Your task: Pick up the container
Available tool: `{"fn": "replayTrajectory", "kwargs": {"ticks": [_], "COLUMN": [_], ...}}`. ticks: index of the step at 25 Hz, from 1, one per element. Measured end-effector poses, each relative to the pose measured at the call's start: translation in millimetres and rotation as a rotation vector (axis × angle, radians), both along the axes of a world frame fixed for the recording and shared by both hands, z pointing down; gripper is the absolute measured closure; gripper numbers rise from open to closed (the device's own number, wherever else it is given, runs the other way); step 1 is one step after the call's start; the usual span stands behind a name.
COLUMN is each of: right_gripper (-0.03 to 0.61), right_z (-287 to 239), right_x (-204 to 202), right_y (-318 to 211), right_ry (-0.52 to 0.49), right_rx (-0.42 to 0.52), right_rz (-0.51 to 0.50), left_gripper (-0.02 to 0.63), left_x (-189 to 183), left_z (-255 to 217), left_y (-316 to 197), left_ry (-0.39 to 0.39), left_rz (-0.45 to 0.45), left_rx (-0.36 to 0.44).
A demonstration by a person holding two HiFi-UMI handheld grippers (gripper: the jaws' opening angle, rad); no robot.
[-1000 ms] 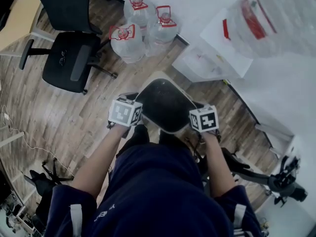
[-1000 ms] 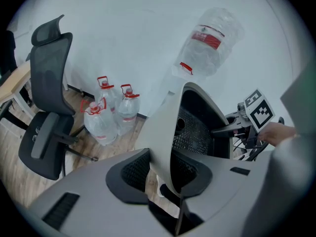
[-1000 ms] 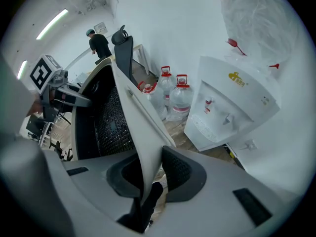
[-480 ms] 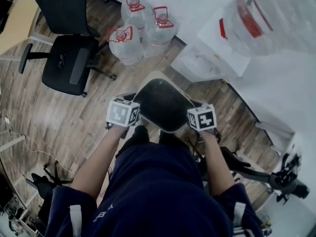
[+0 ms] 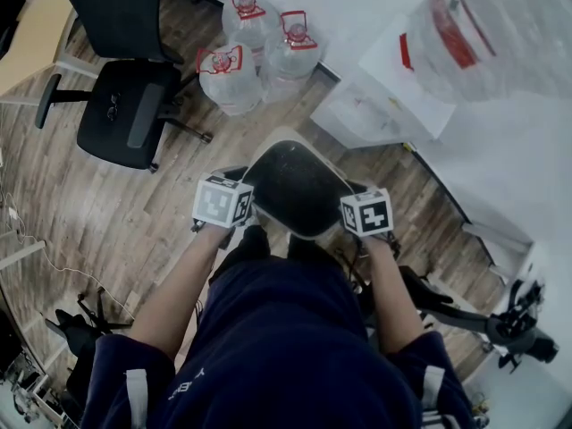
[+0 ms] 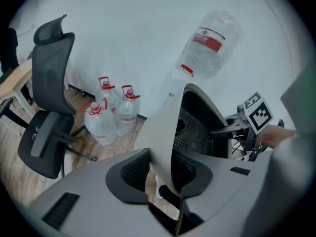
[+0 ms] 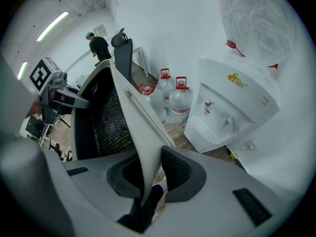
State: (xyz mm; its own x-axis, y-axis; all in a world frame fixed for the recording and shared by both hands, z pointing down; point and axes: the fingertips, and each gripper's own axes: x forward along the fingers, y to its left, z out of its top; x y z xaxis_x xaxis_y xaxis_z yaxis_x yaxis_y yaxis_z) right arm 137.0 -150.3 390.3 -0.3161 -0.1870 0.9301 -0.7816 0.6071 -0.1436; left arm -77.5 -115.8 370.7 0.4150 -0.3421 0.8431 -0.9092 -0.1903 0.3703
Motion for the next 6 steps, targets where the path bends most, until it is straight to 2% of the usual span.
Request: {"fn": "replayTrajectory", "kwargs": {"ticks": [6], "right_gripper": [0.503], "right_z": [4.2], "right_x": [1.4], "right_y": [1.7], "right_ry": [0.003], "right_rx": [-0.004], "right_rz": [-0.001], "left_gripper": [0.483], "left_x": [-0.3], "left_z": [4.0], "left_y": [1.4], "left_ry": [-0.008], "left_rz": [0.001], "left_rx": [-0.006]}}
